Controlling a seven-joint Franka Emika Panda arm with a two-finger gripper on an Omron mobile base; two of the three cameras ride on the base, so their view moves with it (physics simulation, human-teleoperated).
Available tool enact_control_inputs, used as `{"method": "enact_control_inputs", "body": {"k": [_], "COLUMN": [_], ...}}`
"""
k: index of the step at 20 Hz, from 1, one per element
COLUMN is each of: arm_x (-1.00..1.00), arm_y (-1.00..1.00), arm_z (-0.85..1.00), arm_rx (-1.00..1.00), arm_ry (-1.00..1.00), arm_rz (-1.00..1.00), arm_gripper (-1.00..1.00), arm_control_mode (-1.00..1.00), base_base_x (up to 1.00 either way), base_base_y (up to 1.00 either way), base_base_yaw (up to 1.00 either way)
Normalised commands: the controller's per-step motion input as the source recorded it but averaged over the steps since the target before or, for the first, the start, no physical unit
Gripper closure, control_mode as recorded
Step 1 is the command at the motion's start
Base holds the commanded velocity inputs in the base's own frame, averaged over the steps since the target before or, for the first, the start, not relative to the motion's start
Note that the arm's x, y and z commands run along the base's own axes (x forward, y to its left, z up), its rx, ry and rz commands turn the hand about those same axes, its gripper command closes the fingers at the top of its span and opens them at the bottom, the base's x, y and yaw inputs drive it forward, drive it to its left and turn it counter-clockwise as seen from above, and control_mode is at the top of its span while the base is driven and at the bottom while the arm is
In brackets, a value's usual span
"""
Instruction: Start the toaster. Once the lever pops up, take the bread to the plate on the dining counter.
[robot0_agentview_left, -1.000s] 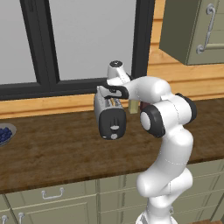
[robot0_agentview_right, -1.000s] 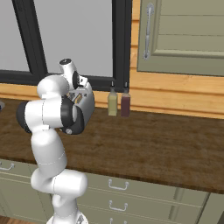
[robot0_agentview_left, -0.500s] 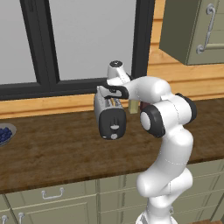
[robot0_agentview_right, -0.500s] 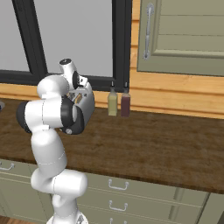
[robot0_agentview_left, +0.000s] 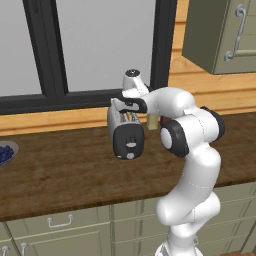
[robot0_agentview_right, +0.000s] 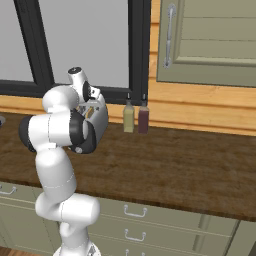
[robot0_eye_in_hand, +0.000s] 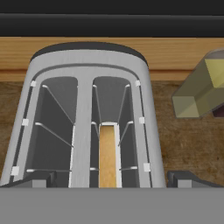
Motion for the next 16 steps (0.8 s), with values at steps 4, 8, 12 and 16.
{"method": "enact_control_inputs", "body": {"k": [4, 8, 12, 16], "arm_x": [0.0, 0.0, 0.0, 0.0], "arm_y": [0.0, 0.0, 0.0, 0.0], "arm_z": [0.0, 0.0, 0.0, 0.0], "arm_rx": [0.0, 0.0, 0.0, 0.0], "arm_ry": [0.0, 0.0, 0.0, 0.0], "arm_rz": [0.0, 0.0, 0.0, 0.0], "arm_gripper": [-1.0, -1.0, -1.0, -1.0], "arm_control_mode": [-1.0, -1.0, -1.0, -1.0], "base_base_x": [0.0, 0.0, 0.0, 0.0], "base_base_y": [0.0, 0.0, 0.0, 0.0], "base_base_yaw": [0.0, 0.0, 0.0, 0.0]}}
